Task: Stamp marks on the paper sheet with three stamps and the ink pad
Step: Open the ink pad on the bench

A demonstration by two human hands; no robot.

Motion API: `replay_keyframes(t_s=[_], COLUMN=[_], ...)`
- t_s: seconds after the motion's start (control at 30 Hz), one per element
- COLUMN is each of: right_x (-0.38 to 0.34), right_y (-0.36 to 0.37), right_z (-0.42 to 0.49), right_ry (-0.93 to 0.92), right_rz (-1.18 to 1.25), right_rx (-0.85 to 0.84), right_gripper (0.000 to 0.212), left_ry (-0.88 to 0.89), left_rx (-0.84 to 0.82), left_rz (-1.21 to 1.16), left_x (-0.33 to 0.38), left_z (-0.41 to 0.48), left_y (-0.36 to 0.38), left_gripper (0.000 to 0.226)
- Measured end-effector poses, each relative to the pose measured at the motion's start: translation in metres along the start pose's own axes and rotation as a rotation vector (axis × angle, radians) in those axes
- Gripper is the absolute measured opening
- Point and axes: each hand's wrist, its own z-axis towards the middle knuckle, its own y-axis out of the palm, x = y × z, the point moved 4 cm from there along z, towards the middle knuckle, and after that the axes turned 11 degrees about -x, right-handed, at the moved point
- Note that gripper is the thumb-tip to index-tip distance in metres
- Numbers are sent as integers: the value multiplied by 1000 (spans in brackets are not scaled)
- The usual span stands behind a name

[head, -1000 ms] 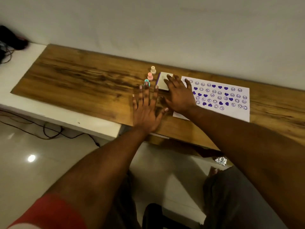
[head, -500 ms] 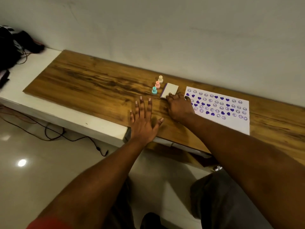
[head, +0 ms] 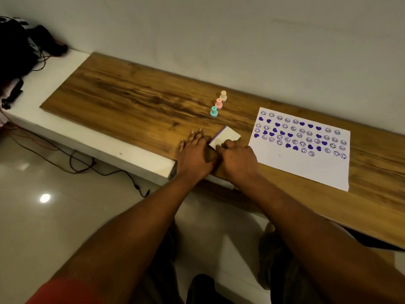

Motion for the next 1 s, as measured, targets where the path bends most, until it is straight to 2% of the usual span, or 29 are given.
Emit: replay_keyframes(t_s=[0.17, 0.3, 0.37, 0.43, 0.57, 0.73, 0.87, 1.0], right_x=[-5, 16, 31, 42, 51, 56, 59, 60], right_y=[0, -4, -6, -4, -1, -5, -8, -11], right_z=[-2, 3, 8, 18, 29, 30, 34, 35], right_ry=[-81, -281, -353, -379, -418, -427, -448, -474], right_rz=[16, 192, 203, 196, 174, 171, 187, 214], right_rx=[-23, 0, 27, 1, -26, 23, 0, 34], right_gripper=[55, 44, 51, 61, 65, 58, 55, 43], left_ry=[31, 38, 55, 72, 77, 77, 79, 91], left_rx=[-6, -13, -22, -46, -71, -60, -51, -42], left_rz=[-13, -28, 15, 55, 71, 91, 84, 73], left_x=[0, 4, 4, 7, 10, 8, 6, 1], left_z=[-16, -20, -17, -13, -3, 0, -1, -2], left_y=[-2, -1, -2, -4, -12, -16, -19, -19], left_gripper=[87, 88, 91, 96, 102, 86, 84, 82])
